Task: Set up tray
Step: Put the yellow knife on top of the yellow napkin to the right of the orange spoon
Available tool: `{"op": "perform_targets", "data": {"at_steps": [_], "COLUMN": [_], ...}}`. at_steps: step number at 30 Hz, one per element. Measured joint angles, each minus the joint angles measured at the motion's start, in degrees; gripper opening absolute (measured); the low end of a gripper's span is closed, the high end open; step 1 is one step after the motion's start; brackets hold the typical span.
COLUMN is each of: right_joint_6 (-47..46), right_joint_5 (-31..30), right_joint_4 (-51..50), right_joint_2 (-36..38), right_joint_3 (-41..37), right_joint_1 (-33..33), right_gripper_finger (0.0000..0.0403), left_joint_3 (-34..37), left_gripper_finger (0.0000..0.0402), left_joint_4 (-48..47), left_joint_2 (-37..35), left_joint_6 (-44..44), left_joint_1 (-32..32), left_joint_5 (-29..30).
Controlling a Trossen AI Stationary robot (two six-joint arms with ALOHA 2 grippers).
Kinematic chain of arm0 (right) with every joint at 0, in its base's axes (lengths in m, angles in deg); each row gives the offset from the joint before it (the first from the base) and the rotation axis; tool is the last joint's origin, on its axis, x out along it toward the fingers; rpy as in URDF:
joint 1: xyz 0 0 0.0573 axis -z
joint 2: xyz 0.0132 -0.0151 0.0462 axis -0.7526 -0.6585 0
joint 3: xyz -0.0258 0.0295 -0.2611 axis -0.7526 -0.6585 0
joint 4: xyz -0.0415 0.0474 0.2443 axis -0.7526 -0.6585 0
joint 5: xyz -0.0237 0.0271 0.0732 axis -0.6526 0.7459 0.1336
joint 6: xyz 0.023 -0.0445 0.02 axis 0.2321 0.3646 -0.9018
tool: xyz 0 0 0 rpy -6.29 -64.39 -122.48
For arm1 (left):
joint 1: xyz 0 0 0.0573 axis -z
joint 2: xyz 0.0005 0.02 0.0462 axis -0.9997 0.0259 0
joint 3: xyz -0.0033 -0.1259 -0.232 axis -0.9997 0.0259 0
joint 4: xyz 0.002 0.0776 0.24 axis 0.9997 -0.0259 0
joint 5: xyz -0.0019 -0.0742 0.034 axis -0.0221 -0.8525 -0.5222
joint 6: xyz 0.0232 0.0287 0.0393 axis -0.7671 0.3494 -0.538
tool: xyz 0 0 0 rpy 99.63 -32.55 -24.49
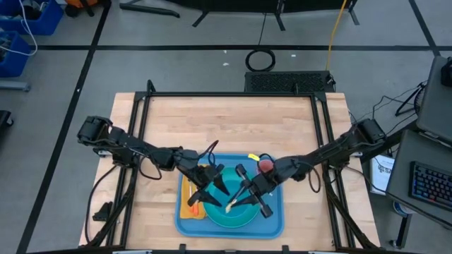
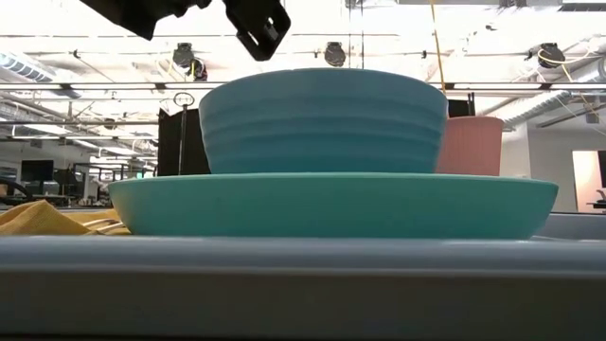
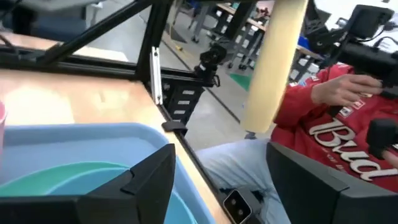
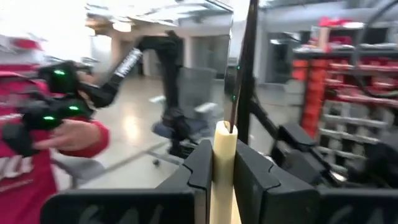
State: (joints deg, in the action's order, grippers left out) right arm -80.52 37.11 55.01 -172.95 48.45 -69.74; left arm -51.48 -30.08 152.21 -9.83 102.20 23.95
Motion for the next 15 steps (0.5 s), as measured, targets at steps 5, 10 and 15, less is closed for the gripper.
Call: {"op": "perform_targets", "data": {"at_steps": [5, 10, 15], "right_joint_6": [2.62, 3.27, 4.30], "right_joint_5": [-12.78, -19.75, -22.91], "right_joint_4": [-6.02, -7.75, -9.27], "right_joint_2": [2.87, 3.02, 3.00], "right_joint_3": [-0.04, -0.04, -0.04], "right_joint_1": [-2.90, -4.15, -4.81], "right_gripper_finger": [0.0030, 0.0030, 0.0030], "left_joint_3": [-0.01, -0.01, 0.01], "left_gripper_finger": [0.0245, 0.0232, 0.0216], "left_joint_4": [-0.57, -0.39, -2.42], "left_joint_2": [0.00, 0.00, 0.00], "left_joint_6": [0.03, -2.18, -4.86], "left_joint_1": [1.41, 3.25, 5.37], "left_joint_5": [7.73, 18.84, 24.26]}}
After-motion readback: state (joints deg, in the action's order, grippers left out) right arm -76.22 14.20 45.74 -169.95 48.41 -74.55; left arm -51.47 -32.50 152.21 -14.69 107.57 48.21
